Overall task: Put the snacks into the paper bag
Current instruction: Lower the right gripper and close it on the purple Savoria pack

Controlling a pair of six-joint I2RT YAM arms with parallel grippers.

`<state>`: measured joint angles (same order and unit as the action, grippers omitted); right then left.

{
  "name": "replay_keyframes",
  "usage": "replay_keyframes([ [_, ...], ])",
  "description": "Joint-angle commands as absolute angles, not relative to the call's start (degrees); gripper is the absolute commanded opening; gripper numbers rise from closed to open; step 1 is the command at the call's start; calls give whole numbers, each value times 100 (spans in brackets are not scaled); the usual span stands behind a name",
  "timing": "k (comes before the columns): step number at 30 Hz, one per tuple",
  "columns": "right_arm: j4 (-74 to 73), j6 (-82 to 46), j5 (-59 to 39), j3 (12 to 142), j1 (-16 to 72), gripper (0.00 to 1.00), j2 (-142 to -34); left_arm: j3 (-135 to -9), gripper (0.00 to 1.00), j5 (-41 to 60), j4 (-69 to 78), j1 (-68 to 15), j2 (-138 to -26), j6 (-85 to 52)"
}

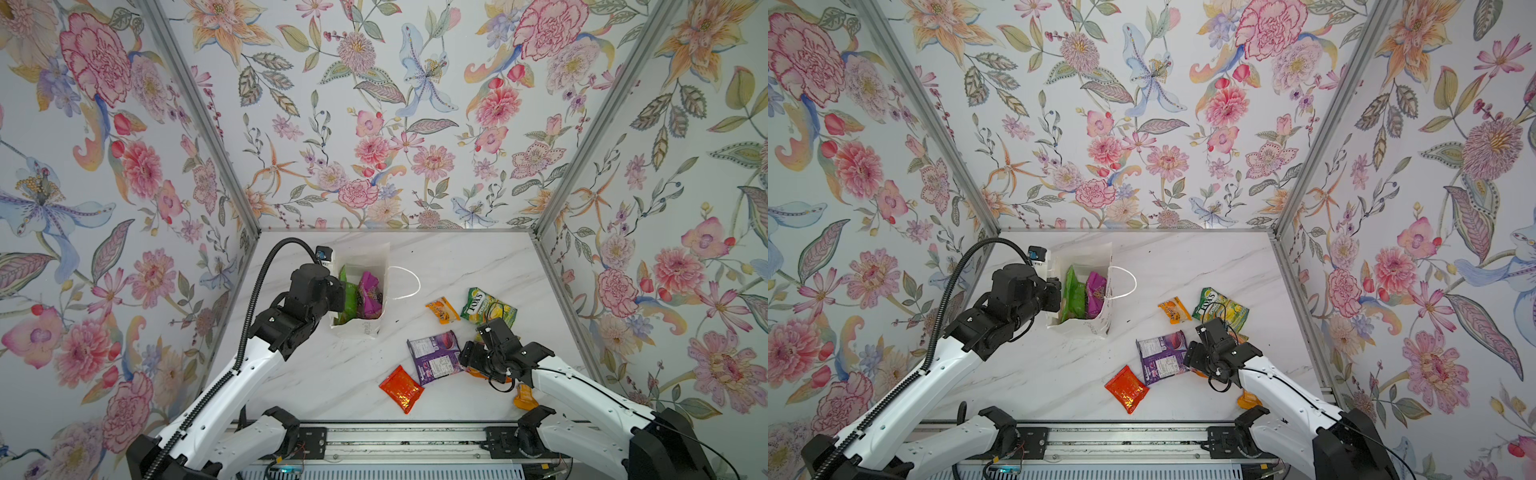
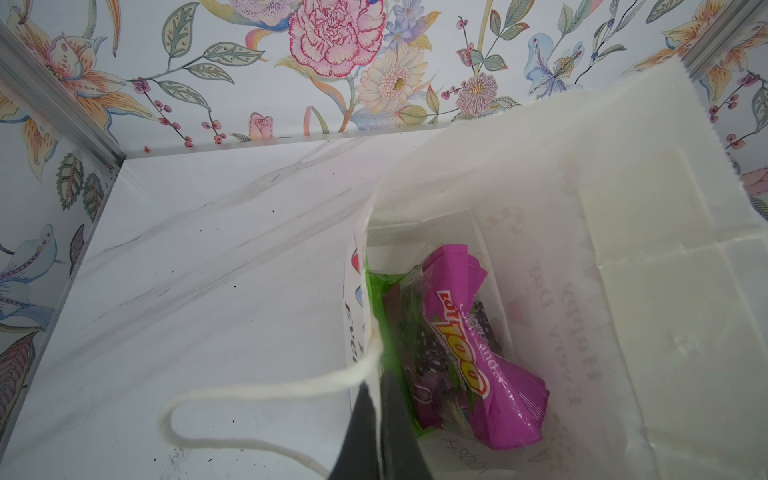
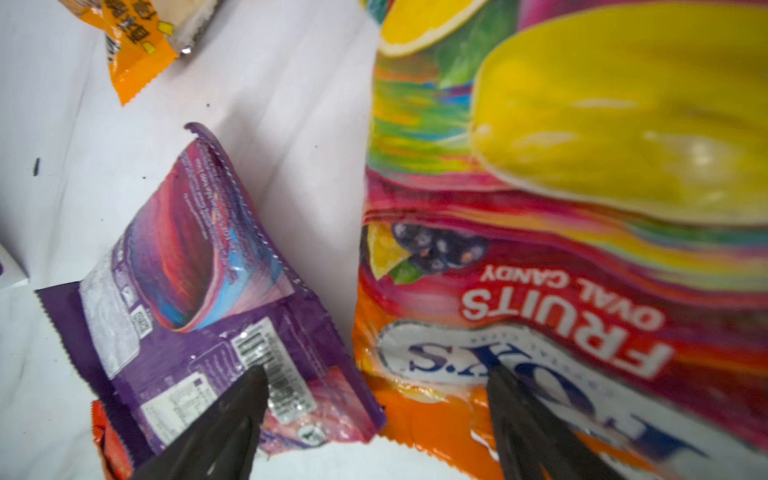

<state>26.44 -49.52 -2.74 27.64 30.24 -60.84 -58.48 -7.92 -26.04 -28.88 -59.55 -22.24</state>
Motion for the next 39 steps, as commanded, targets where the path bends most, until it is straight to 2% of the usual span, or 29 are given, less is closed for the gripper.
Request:
replay_keyframes([
  [1, 1733, -4996, -900, 2839, 3052, 79, -6417, -5853, 0, -1011, -2298, -2829, -5791, -2116],
  [6, 1818, -4750, -864, 3240, 3076, 78, -6543, -5845, 0, -1033, -2310, -2834, -5783, -2101],
  [13, 3314, -4336, 131, 3674, 3050, 79, -5972, -5853, 0, -1026, -2307, -2825, -5785, -2099],
  [16, 4117, -4378, 668, 3805, 3047, 80, -5816, -5854, 0, -1028, -2310, -2841, -5782, -2101],
  [20, 4367, -4852, 853, 3588, 3042, 83, -5647, -5862, 0, -1042, -2312, -2840, -5775, -2109],
  [24, 4374, -5248, 1150, 3267, 3026, 89, -5397, -5862, 0, -1118, -2330, -2828, -5781, -2101],
  [26, 4393, -5412, 1282, 3164, 2995, 99, -5273, -5862, 0, -1116, -2330, -2836, -5789, -2101],
  [32, 4089, -5436, 999, 2953, 2993, 99, -5418, -5870, 0, -1110, -2352, -2839, -5801, -2101],
  [35, 3428, -5397, 410, 2758, 2995, 100, -5620, -5871, 0, -1116, -2347, -2830, -5798, -2101],
  [39, 2687, -5420, 85, 2797, 3221, 95, -5890, -5862, 0, -1108, -2342, -2833, -5809, -2101],
])
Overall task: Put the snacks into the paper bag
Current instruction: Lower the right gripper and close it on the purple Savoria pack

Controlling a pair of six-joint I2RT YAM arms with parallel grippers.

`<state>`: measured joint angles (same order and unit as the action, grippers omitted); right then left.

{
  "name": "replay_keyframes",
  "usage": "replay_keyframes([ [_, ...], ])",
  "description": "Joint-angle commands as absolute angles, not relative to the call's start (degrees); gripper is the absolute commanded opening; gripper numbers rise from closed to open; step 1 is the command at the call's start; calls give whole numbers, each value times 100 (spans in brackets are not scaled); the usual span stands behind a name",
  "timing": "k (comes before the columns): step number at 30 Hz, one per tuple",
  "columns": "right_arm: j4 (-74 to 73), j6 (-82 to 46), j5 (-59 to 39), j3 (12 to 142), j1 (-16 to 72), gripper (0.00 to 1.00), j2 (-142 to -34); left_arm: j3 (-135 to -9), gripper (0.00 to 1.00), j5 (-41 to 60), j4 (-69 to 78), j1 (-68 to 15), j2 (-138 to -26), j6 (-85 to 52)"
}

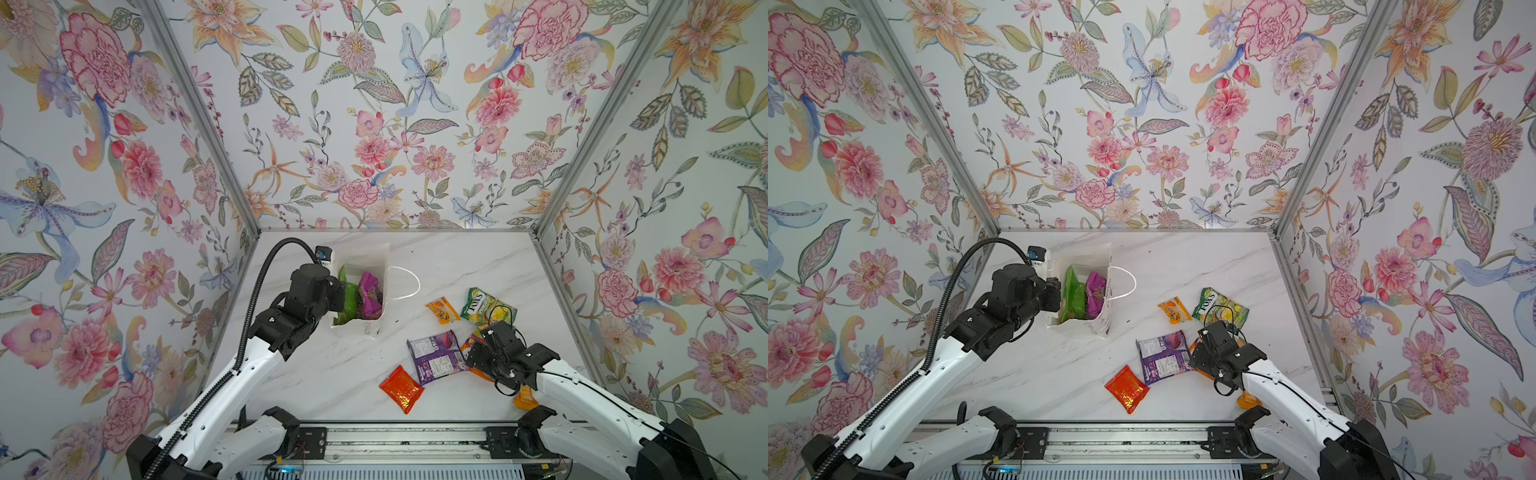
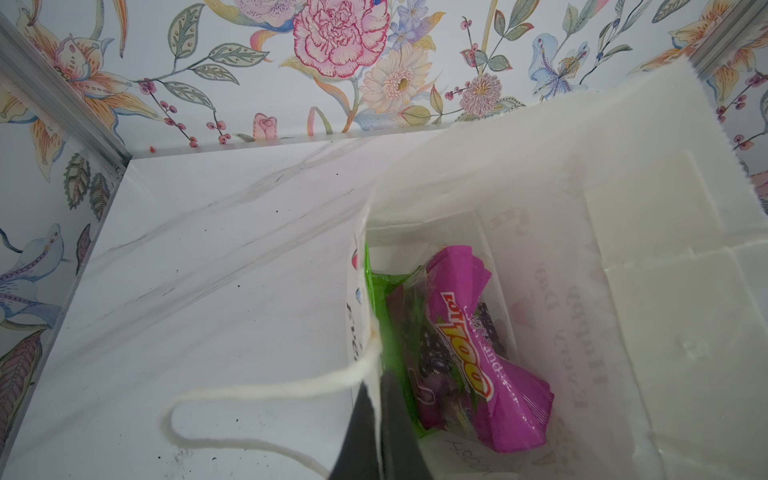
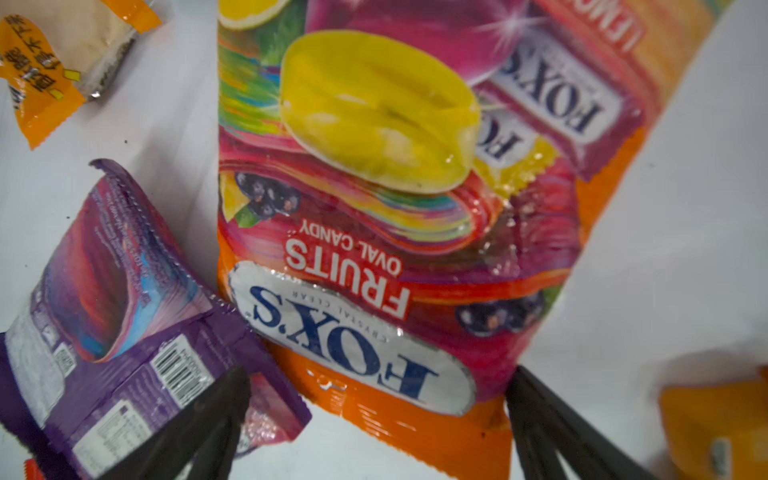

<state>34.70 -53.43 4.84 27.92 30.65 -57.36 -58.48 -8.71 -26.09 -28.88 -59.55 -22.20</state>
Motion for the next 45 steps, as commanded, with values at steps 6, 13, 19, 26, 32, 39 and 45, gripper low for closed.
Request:
replay_keyframes([
  [6, 2374, -5001, -117, 3485, 3642, 94, -6778, -5871, 0, -1127, -2338, -2827, -5807, -2092],
  [13, 3307, -4464, 574, 3937, 4007, 89, -6588, -5867, 0, -1172, -2333, -2826, -5798, -2079],
  [19, 3912, -3810, 1174, 4729, 4975, 88, -6882, -5886, 0, -1165, -2337, -2834, -5831, -2083],
  [26, 3699, -3885, 1156, 5528, 5929, 88, -8224, -5871, 0, -1256, -2376, -2828, -5836, -2099],
  [32, 3673, -3983, 1207, 5928, 6328, 86, -9034, -5862, 0, -1225, -2348, -2830, -5825, -2091],
  [39, 3669, -3997, 1222, 6037, 6399, 79, -9559, -5853, 0, -1224, -2348, -2832, -5823, -2092],
  [45, 3674, -4014, 1284, 6091, 6377, 67, -9779, -5854, 0, -1222, -2363, -2826, -5827, -2092],
])
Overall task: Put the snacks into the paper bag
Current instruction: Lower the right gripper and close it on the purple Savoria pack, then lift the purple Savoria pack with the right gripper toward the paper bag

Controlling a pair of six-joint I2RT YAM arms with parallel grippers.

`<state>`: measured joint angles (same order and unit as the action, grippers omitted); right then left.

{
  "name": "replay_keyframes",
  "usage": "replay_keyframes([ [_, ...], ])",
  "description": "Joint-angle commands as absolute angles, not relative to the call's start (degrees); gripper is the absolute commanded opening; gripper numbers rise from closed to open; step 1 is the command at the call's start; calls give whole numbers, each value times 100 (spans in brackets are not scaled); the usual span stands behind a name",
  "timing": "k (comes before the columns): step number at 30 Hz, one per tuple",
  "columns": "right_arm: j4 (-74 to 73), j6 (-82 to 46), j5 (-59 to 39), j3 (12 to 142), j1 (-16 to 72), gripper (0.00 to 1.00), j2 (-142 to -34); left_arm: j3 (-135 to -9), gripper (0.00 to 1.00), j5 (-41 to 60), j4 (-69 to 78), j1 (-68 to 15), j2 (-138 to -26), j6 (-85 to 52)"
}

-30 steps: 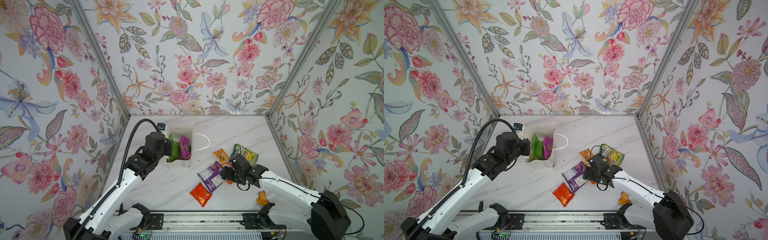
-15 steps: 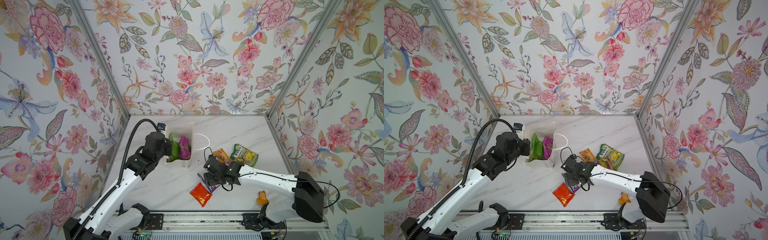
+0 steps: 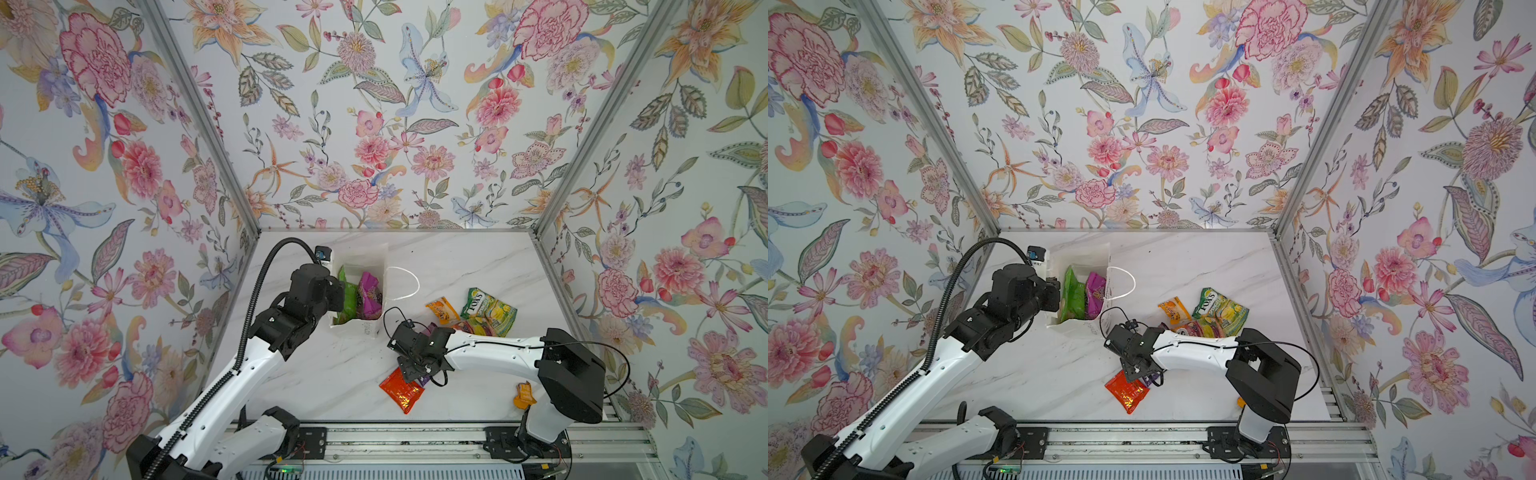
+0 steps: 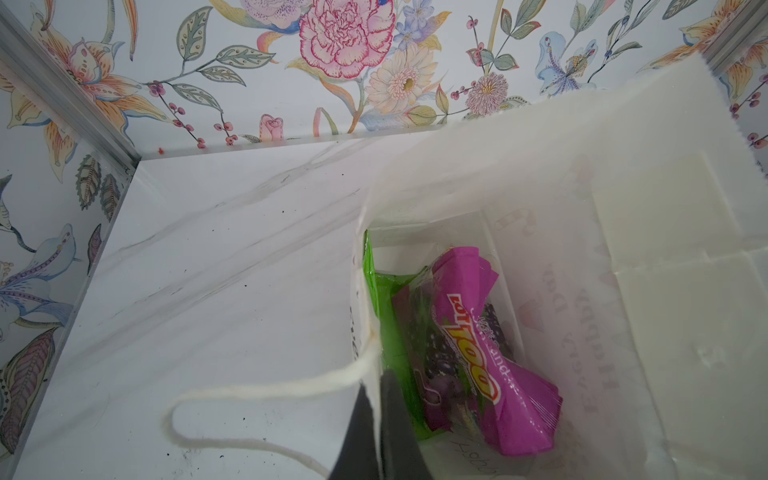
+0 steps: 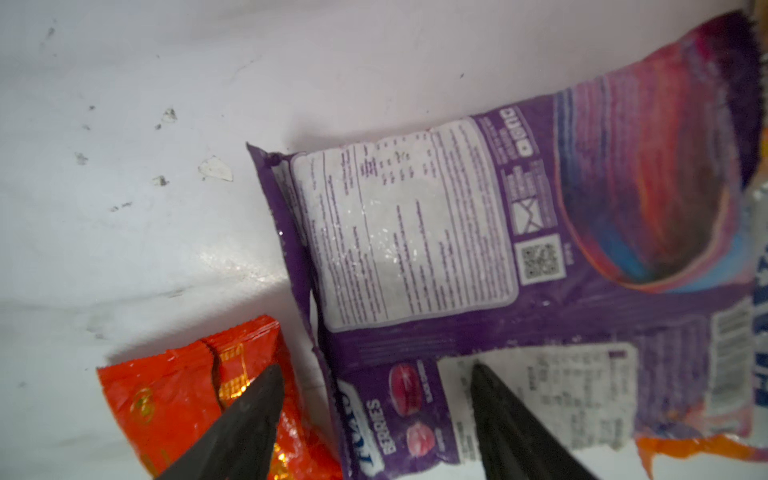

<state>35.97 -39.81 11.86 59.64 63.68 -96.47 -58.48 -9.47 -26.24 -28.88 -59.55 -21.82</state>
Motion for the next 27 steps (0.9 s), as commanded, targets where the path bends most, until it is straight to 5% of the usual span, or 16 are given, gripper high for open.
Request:
replay_keyframes([
  [1, 3674, -4063, 1290, 6069, 6364, 62, -9814, -5854, 0, -1223, -2356, -2829, -5836, -2091],
  [10, 3678, -4061, 1292, 6090, 6364, 57, -10218, -5862, 0, -1213, -2359, -2830, -5880, -2092],
  [27, 3692, -3966, 1970, 5801, 6582, 13, -9556, -5870, 0, -1256, -2351, -2831, -5928, -2066],
])
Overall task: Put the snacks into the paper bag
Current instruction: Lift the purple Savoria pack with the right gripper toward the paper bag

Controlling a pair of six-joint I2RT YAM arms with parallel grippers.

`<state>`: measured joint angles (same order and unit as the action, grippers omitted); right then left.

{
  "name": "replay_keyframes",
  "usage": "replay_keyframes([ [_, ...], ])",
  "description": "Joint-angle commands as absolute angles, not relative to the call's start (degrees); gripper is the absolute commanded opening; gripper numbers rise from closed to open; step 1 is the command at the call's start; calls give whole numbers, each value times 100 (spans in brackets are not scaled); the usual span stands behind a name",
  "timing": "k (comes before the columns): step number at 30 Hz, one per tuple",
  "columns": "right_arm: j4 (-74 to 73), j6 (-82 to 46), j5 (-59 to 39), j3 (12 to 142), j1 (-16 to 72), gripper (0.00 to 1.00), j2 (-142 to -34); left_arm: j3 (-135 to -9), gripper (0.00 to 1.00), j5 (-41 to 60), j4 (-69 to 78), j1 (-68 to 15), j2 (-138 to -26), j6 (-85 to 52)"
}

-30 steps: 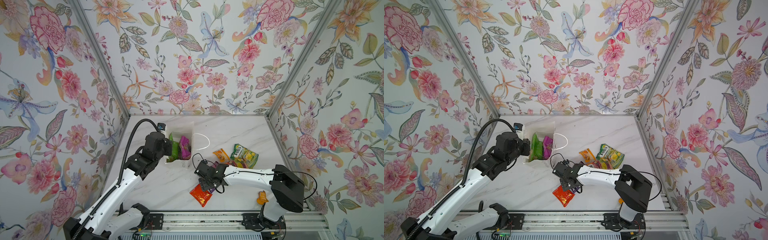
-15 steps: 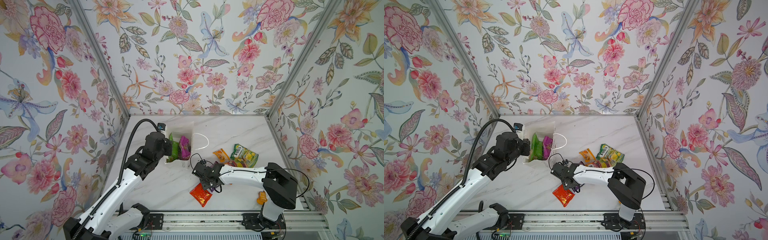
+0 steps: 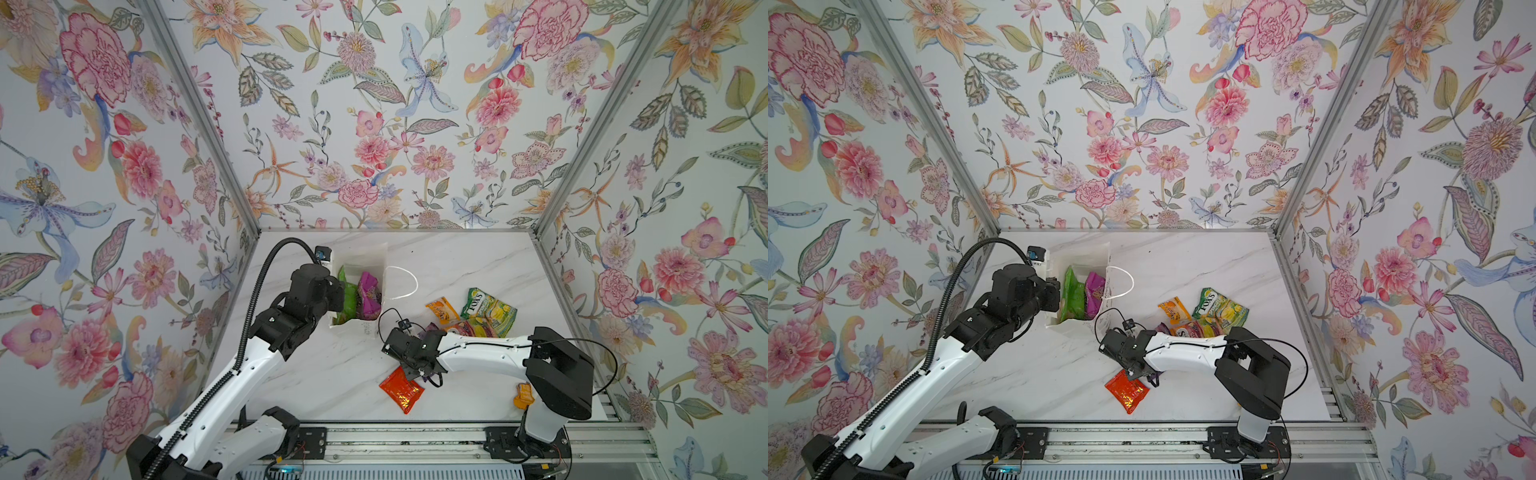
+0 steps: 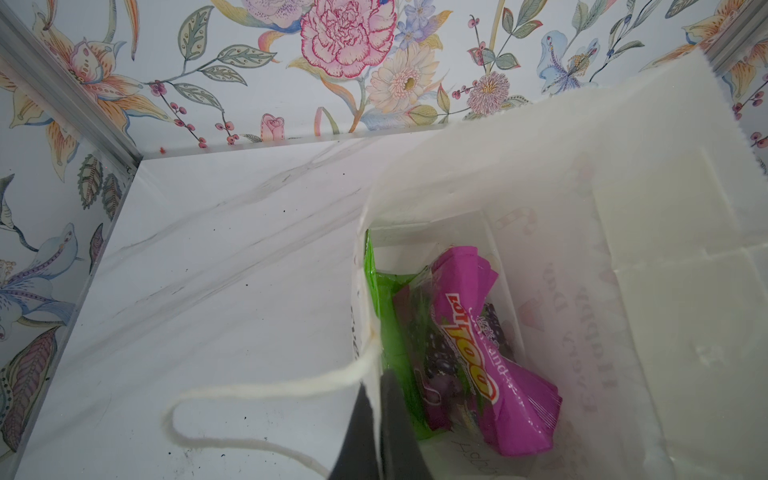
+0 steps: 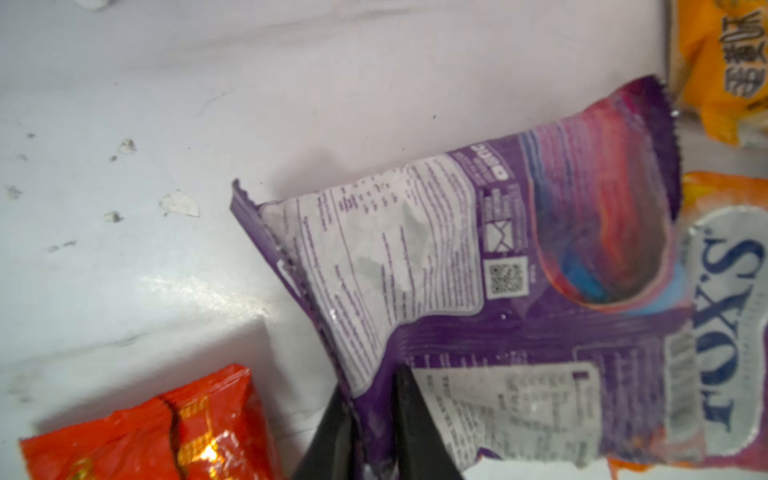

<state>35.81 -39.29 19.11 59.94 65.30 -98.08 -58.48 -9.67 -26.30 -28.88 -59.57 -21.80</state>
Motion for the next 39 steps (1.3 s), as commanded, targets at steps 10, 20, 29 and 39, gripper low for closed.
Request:
replay_keyframes([
  [10, 3617, -3946, 2380, 5443, 6649, 0, -8178, -5875, 0, -1259, -2376, -2829, -5924, -2074],
  [20, 3457, -3683, 2937, 5287, 6680, 0, -6871, -5897, 0, -1245, -2393, -2835, -5967, -2065],
  [29, 2657, -3656, 2890, 4855, 6378, 0, -5865, -5900, 0, -1263, -2399, -2839, -5959, -2065],
  [39, 1700, -4025, 1541, 4174, 4989, 0, -4896, -5905, 0, -1222, -2388, -2830, -5950, -2065],
])
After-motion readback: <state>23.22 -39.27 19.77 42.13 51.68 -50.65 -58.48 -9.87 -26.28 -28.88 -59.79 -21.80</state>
